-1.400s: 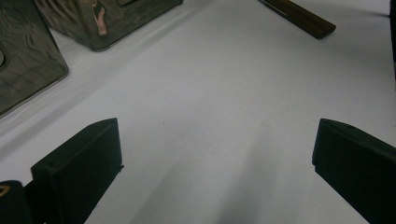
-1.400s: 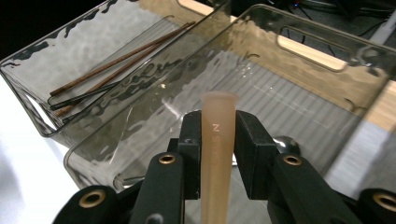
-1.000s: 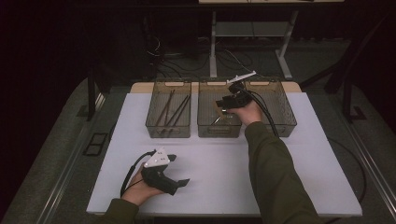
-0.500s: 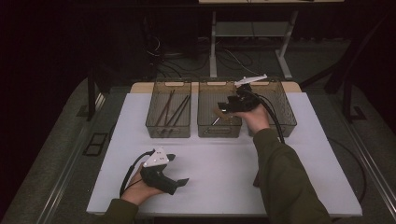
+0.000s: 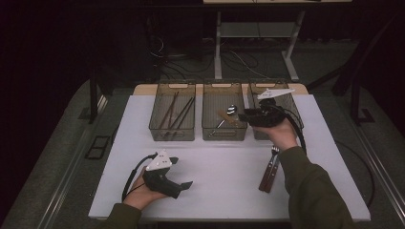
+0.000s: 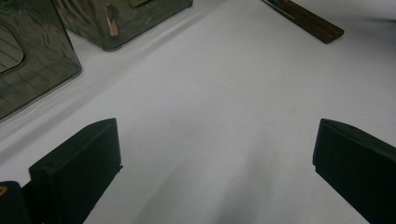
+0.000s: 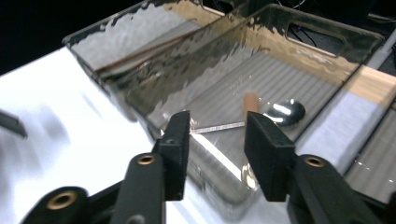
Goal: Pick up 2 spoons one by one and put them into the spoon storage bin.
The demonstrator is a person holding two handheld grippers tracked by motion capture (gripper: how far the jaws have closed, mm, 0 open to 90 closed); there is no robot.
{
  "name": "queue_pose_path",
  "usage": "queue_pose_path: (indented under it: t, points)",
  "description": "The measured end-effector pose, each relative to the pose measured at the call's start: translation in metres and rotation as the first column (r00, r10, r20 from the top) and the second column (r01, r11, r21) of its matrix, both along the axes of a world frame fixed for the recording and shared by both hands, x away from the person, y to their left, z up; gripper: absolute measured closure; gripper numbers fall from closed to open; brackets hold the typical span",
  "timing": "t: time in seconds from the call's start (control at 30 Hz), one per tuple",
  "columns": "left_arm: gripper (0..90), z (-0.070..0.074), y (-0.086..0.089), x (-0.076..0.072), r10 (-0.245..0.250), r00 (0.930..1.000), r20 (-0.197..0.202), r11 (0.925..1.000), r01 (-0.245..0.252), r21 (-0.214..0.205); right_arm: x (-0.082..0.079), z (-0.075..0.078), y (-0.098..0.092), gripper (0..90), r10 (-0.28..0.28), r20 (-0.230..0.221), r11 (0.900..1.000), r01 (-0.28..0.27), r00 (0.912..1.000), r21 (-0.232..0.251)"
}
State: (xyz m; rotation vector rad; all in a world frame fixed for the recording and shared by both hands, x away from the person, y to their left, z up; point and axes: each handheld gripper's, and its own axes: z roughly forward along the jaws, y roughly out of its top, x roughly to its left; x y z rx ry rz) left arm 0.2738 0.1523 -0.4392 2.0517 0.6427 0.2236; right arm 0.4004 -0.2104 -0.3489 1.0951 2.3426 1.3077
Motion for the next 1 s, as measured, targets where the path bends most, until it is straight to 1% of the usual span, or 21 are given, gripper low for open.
queue_pose_path:
  t: [0.13,0.27,0.4,0.47,0.57,0.63,0.77,0.8,0.87,0.9,0.93,1.0]
  points:
    - [0.1,0.0,0.0,0.0,0.002,1.0,-0.002,1.0,-0.002,0.0,-0.014,-0.004,-0.01,72.6,0.005,-0.013,0.9999,-0.005,0.9999,-0.014]
    - [0.0,0.0,0.0,0.0,0.003,1.0,0.0,1.0,-0.003,-0.005,-0.026,-0.01,-0.017,80.3,0.025,-0.029,0.9989,-0.027,0.9993,-0.038]
    - [0.0,0.0,0.001,0.0,0.01,1.0,-0.002,0.9999,-0.01,-0.008,-0.039,-0.018,-0.024,89.4,0.038,-0.033,0.998,-0.039,0.9988,-0.049]
    - [0.0,0.0,0.0,0.0,0.004,1.0,0.002,1.0,-0.004,-0.002,-0.045,-0.023,-0.027,89.4,0.048,-0.033,0.9973,-0.05,0.9983,-0.053]
    - [0.0,0.0,0.0,0.0,0.003,1.0,0.001,1.0,-0.003,-0.001,-0.054,-0.032,-0.031,89.4,0.048,-0.044,0.9963,-0.051,0.9979,-0.069]
    - [0.0,0.0,0.0,0.0,0.004,1.0,0.001,1.0,-0.004,-0.001,-0.059,-0.038,-0.032,89.4,0.052,-0.063,0.9949,-0.057,0.9967,-0.083]
    - [0.0,0.0,0.0,-0.001,0.005,1.0,0.001,1.0,-0.005,0.001,-0.07,-0.047,-0.034,89.4,0.078,-0.084,0.99,-0.087,0.9934,-0.111]
    - [0.0,0.0,0.0,-0.001,0.004,1.0,0.001,1.0,-0.004,0.002,-0.073,-0.049,-0.034,89.4,0.085,-0.087,0.9875,-0.096,0.9926,-0.125]
    - [0.0,0.0,0.0,-0.001,0.001,1.0,0.003,1.0,-0.001,0.006,-0.079,-0.054,-0.035,89.4,0.094,-0.102,0.9853,-0.107,0.9904,-0.133]
    - [0.0,0.001,0.001,-0.001,0.001,1.0,0.004,1.0,-0.001,0.008,-0.082,-0.056,-0.036,89.3,0.094,-0.11,0.9834,-0.11,0.9895,-0.144]
    - [0.0,0.001,0.001,-0.001,-0.001,1.0,0.005,0.9999,0.001,0.011,-0.085,-0.057,-0.037,89.4,0.1,-0.107,0.9812,-0.116,0.9892,-0.154]
    - [0.0,0.001,0.001,-0.001,0.001,1.0,0.007,1.0,-0.001,0.009,-0.09,-0.06,-0.039,89.4,0.106,-0.116,0.9791,-0.124,0.9875,-0.161]
